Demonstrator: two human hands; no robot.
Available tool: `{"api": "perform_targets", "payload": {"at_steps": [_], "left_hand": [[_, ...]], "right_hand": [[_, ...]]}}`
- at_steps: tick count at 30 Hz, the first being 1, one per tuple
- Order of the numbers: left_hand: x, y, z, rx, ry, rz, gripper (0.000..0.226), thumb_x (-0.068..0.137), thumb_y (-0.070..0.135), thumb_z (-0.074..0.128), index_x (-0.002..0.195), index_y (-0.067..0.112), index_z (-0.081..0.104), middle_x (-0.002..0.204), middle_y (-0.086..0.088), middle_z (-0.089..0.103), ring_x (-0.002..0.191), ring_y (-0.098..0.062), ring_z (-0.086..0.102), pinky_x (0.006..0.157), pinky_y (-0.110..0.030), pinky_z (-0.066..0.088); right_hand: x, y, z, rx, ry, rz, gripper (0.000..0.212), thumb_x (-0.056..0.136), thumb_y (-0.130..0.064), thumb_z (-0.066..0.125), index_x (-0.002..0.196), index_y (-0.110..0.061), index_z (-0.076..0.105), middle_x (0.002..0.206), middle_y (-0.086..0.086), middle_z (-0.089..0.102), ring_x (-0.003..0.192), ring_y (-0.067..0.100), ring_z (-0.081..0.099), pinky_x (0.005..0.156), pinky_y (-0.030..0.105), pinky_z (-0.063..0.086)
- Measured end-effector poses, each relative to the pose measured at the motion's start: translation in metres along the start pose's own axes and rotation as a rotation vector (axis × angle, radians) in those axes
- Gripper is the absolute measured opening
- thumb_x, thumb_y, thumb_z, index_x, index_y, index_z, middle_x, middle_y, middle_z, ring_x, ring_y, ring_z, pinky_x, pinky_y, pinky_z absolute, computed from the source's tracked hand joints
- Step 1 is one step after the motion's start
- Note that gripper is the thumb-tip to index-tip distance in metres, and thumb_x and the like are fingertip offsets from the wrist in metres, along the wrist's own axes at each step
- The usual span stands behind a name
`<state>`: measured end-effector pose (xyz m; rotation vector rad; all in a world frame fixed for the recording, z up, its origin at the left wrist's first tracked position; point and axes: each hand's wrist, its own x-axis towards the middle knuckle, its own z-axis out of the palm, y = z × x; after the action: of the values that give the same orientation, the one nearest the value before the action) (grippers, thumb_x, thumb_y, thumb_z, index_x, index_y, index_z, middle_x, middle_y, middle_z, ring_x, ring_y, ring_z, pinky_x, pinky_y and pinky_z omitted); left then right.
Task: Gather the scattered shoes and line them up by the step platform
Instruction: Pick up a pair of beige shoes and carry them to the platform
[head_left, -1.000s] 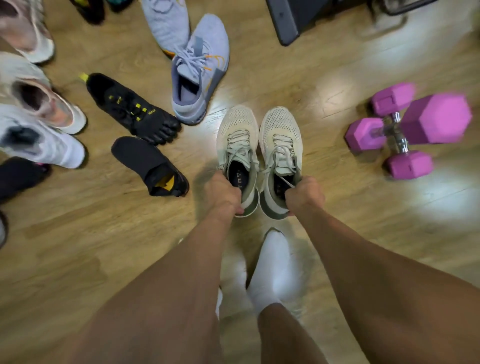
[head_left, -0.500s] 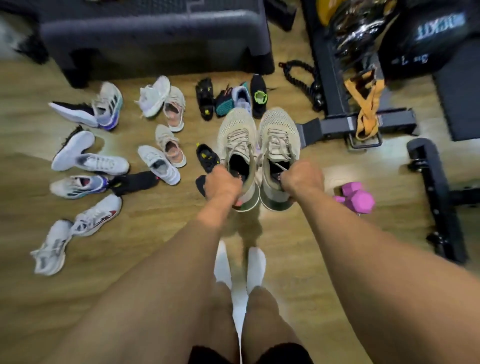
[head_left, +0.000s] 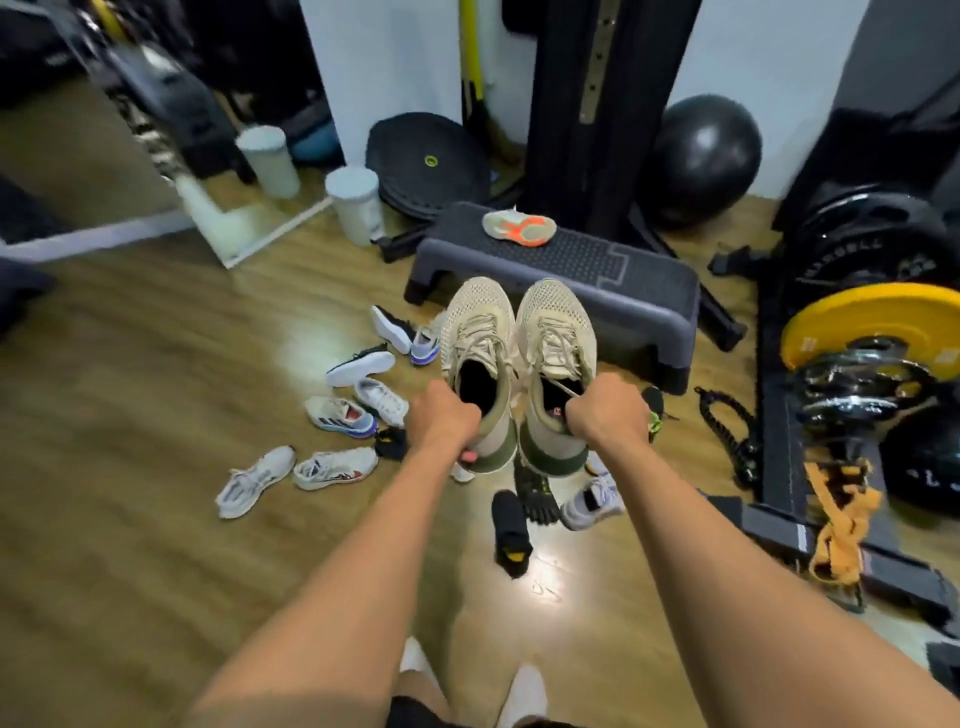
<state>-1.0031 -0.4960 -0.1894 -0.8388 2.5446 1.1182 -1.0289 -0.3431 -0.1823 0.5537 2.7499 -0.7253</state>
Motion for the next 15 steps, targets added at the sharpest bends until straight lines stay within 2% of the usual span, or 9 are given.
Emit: {"api": "perform_targets", "payload": {"at_steps": [1,3,5,8,11,15], "left_hand": [[0.003,-0.009,-0.015,-0.021,0.018,-0.02,0.026,0.09,0.006,0.05,0.114,0.004,0.059,0.11,-0.013,0.064,0.04,-0.009,0.043,0.02,-0.011,0.024],[0.015,-0.029,-0.044,-0.102,0.078,-0.075,0.026,0.087,0.006,0.049,0.111,0.005,0.061,0.108,-0.013,0.065,0.036,-0.015,0.055,0.028,-0.016,0.04],[0.025,-0.051,-0.074,-0.177,0.12,-0.138,0.027,0.085,0.007,0.049,0.109,0.006,0.062,0.107,-0.014,0.065,0.043,-0.023,0.065,0.042,-0.029,0.056],[0.045,-0.089,-0.121,-0.236,0.158,-0.205,0.025,0.086,0.009,0.049,0.107,0.007,0.063,0.109,-0.015,0.065,0.042,-0.025,0.066,0.04,-0.029,0.054],[0.07,-0.131,-0.172,-0.275,0.231,-0.268,0.025,0.085,0.007,0.048,0.104,0.006,0.064,0.107,-0.015,0.066,0.041,-0.025,0.065,0.035,-0.022,0.047],[0.104,-0.185,-0.241,-0.336,0.322,-0.316,0.023,0.085,0.005,0.045,0.1,0.006,0.063,0.107,-0.016,0.065,0.046,-0.028,0.067,0.053,-0.033,0.059]], "right_hand": [[-0.005,-0.017,0.003,-0.012,-0.015,-0.045,0.028,0.083,-0.014,0.06,0.107,-0.001,0.063,0.112,0.018,0.065,0.106,0.036,0.059,0.076,0.033,0.045],[-0.014,-0.054,0.013,-0.033,-0.039,-0.12,0.025,0.084,-0.014,0.062,0.105,-0.001,0.062,0.108,0.015,0.065,0.102,0.035,0.06,0.072,0.032,0.042],[-0.025,-0.092,0.028,-0.049,-0.065,-0.179,0.017,0.084,-0.016,0.063,0.098,-0.006,0.063,0.098,0.01,0.064,0.089,0.029,0.06,0.068,0.031,0.044],[-0.038,-0.152,0.058,-0.07,-0.135,-0.262,0.014,0.084,-0.018,0.065,0.092,-0.007,0.061,0.086,0.006,0.061,0.078,0.02,0.056,0.064,0.031,0.046],[-0.05,-0.216,0.098,-0.077,-0.21,-0.319,0.014,0.084,-0.017,0.065,0.095,-0.008,0.062,0.085,0.006,0.063,0.079,0.02,0.062,0.072,0.034,0.057],[-0.075,-0.302,0.15,-0.104,-0.259,-0.421,0.009,0.085,-0.015,0.062,0.092,-0.008,0.06,0.085,0.009,0.064,0.083,0.023,0.064,0.077,0.039,0.058]]}}
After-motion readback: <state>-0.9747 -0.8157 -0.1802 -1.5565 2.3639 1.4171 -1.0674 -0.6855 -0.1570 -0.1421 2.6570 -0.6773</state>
